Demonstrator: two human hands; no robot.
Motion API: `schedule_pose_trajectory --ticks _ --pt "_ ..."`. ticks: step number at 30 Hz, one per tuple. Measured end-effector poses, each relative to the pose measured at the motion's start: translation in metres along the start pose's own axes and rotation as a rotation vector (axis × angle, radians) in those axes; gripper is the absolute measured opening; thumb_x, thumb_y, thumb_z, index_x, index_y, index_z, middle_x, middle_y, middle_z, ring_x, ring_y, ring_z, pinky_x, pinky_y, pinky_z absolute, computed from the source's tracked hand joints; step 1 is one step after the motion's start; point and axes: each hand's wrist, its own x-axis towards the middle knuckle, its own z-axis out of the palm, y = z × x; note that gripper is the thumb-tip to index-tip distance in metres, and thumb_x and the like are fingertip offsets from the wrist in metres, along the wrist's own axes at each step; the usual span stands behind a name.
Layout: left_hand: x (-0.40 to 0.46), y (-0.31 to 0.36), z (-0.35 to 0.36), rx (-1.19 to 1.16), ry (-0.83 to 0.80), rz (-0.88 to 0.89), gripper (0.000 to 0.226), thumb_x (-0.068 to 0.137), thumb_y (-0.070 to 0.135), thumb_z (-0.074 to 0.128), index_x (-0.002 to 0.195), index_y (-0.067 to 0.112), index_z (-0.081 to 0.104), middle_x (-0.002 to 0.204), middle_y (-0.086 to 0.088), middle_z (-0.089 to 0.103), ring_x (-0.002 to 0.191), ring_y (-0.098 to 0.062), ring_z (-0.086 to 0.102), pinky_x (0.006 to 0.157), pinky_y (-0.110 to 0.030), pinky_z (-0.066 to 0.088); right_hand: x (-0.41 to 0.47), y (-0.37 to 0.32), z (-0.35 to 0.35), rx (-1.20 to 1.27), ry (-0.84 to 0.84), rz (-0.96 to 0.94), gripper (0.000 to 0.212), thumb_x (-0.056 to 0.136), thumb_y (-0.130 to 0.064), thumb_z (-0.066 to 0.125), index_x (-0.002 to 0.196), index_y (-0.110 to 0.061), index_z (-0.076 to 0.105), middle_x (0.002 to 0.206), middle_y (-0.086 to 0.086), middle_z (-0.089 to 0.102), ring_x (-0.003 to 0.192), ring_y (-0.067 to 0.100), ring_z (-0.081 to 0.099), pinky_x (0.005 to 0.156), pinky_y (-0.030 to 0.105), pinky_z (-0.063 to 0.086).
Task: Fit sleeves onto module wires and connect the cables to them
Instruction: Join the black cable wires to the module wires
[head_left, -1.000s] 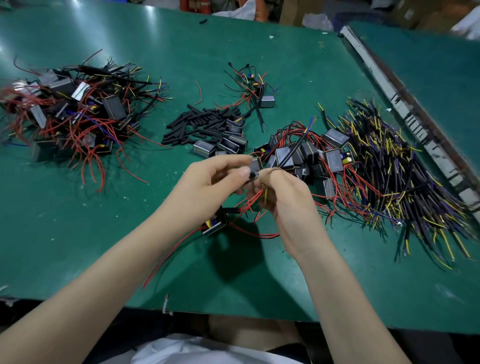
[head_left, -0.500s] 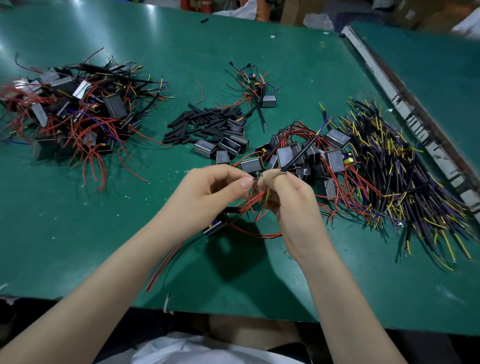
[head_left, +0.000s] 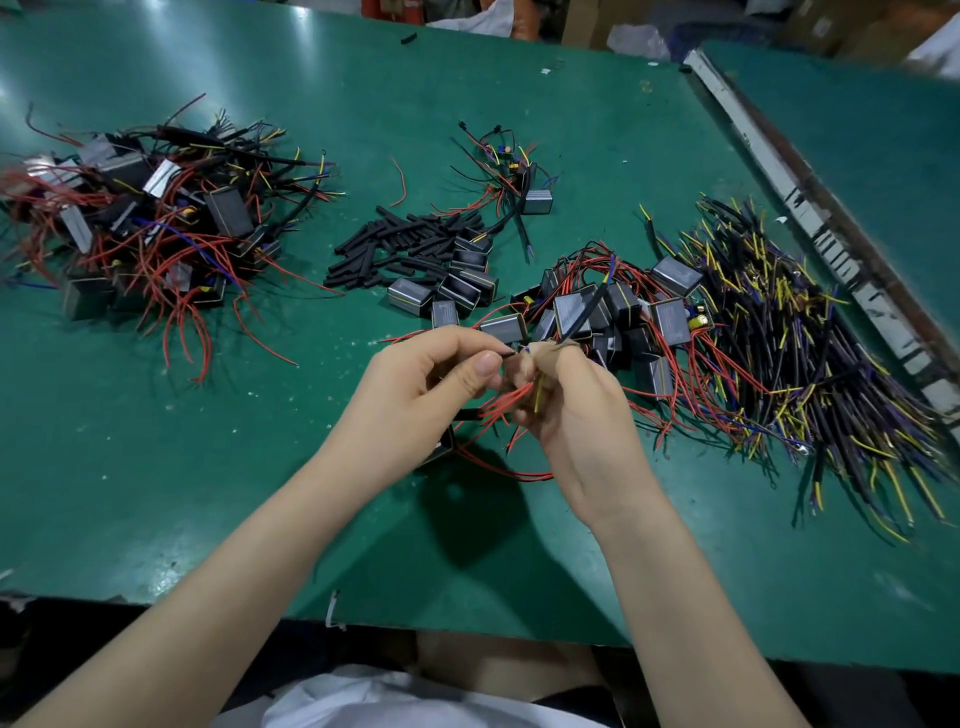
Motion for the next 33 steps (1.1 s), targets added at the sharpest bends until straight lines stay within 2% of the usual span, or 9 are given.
schedule_pose_trajectory --ticks 4,6,9,14,17,20,23,29,33 --pt "0.0001 -0.0006 0.001 -0.003 -0.013 0.008 0.008 0.083 0.025 0.056 0.085 0.027 0.064 0.074 0.011 0.067 0.074 -0.001 0.061 0.078 -0.021 0.051 0.0011 -0.0007 -0.0001 0.072 0.0 0.043 0.046 0.091 -0.016 0.043 0.048 -0.024 0.056 0.058 -0.007 0.051 0.052 0.008 0.052 0.058 0.027 0.035" --pt "0.001 -0.0026 0.0007 -0.008 0.012 0.006 0.008 0.084 0.023 0.057 0.085 0.027 0.064 0.073 0.015 0.068 0.074 0.0 0.061 0.077 -0.019 0.05 0.0001 -0.0011 0.0006 0.076 -0.027 0.054 0.051 0.093 -0.012 0.039 0.047 -0.024 0.057 0.057 -0.008 0.051 0.049 0.007 0.052 0.057 0.027 0.034" --pt "0.001 -0.0042 0.0004 -0.022 0.024 0.011 0.008 0.083 0.025 0.058 0.085 0.028 0.066 0.076 0.017 0.069 0.074 0.001 0.062 0.076 -0.016 0.049 0.0 -0.0034 0.0005 0.06 -0.038 0.074 0.05 0.093 -0.012 0.04 0.047 -0.024 0.056 0.057 -0.008 0.052 0.048 0.006 0.051 0.057 0.026 0.034" --pt "-0.0011 -0.0045 -0.0007 -0.017 0.035 0.013 0.009 0.08 0.026 0.061 0.086 0.028 0.068 0.08 0.01 0.071 0.078 -0.003 0.063 0.077 -0.02 0.05 0.0002 -0.0038 0.0003 0.016 -0.062 0.099 0.045 0.092 -0.012 0.04 0.05 -0.023 0.054 0.056 -0.01 0.054 0.048 0.006 0.05 0.055 0.025 0.035" --pt "-0.001 -0.0045 -0.0006 0.001 0.039 0.013 0.008 0.081 0.025 0.062 0.086 0.028 0.067 0.077 0.017 0.07 0.075 0.001 0.062 0.074 -0.014 0.047 0.0001 -0.0035 0.0004 -0.006 -0.077 0.101 0.047 0.092 -0.012 0.039 0.049 -0.023 0.055 0.054 -0.009 0.053 0.047 0.006 0.049 0.055 0.027 0.031" --pt "-0.0009 -0.0044 0.0006 0.025 0.074 0.021 0.012 0.086 0.018 0.061 0.085 0.03 0.066 0.072 0.022 0.067 0.07 0.006 0.059 0.07 -0.01 0.044 -0.0004 -0.0042 0.0002 0.028 -0.104 0.086 0.042 0.093 -0.011 0.037 0.055 -0.023 0.051 0.056 -0.009 0.05 0.048 0.007 0.048 0.054 0.026 0.032" --pt "-0.0016 -0.0051 0.0014 0.017 0.089 0.01 0.007 0.084 0.026 0.061 0.086 0.029 0.067 0.073 0.022 0.067 0.069 0.004 0.058 0.07 -0.012 0.045 -0.001 -0.0045 0.0001 0.037 -0.109 0.078 0.038 0.094 -0.01 0.036 0.06 -0.02 0.049 0.057 -0.009 0.049 0.048 0.007 0.047 0.054 0.026 0.031" --pt "-0.0039 -0.0042 0.0034 0.008 0.105 0.081 0.018 0.089 0.009 0.063 0.088 0.027 0.066 0.076 0.022 0.068 0.069 0.008 0.058 0.069 -0.006 0.041 -0.0013 -0.0048 0.001 0.047 -0.108 0.097 0.05 0.093 -0.011 0.037 0.048 -0.026 0.055 0.057 -0.01 0.048 0.05 0.006 0.045 0.054 0.024 0.034" --pt "-0.0045 -0.0046 0.0031 0.121 0.148 0.138 0.015 0.088 0.015 0.063 0.089 0.03 0.066 0.076 0.02 0.063 0.07 0.006 0.055 0.068 -0.004 0.036 -0.0015 -0.0051 0.0017 0.036 -0.106 0.093 0.048 0.092 -0.012 0.037 0.049 -0.026 0.053 0.058 -0.01 0.048 0.05 0.005 0.047 0.055 0.023 0.035"
